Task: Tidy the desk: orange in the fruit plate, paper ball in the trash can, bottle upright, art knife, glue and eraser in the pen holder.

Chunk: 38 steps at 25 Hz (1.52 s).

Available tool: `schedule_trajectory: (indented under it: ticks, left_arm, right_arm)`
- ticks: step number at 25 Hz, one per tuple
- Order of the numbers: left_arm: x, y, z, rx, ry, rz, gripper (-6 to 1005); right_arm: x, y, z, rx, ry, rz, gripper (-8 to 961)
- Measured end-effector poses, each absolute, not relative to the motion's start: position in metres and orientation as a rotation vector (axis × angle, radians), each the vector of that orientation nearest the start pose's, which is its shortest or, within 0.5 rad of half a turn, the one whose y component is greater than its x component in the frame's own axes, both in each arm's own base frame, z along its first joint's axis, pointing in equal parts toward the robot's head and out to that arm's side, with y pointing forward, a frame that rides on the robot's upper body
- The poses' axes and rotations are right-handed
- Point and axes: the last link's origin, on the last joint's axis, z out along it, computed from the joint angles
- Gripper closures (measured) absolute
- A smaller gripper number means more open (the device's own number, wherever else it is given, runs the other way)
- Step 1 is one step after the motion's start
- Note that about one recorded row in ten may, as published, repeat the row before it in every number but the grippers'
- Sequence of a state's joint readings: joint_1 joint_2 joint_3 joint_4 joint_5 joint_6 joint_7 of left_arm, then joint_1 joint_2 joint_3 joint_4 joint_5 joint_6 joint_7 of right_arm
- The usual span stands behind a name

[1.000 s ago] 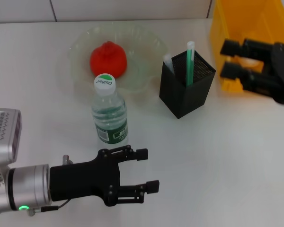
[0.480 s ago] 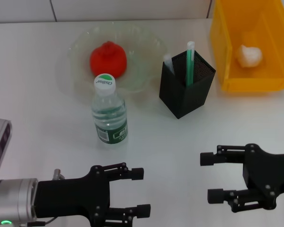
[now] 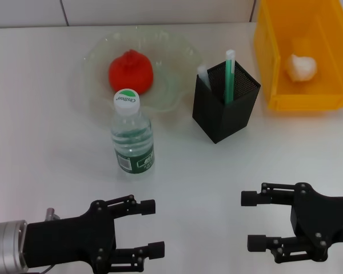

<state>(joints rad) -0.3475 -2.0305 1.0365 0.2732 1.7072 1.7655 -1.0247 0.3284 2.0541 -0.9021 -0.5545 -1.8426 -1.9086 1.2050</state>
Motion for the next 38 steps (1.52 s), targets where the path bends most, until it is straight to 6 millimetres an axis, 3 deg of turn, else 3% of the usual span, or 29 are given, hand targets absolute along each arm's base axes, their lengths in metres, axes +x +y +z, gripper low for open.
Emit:
schedule_trajectory:
  ticks: [38]
  left_arm:
    - [-0.295,0.208,-0.032,-2.769,-0.679,-1.160,175]
  right_arm:
    - [0.278,0.220,-0.014,-2.947,0.581,1.083,194]
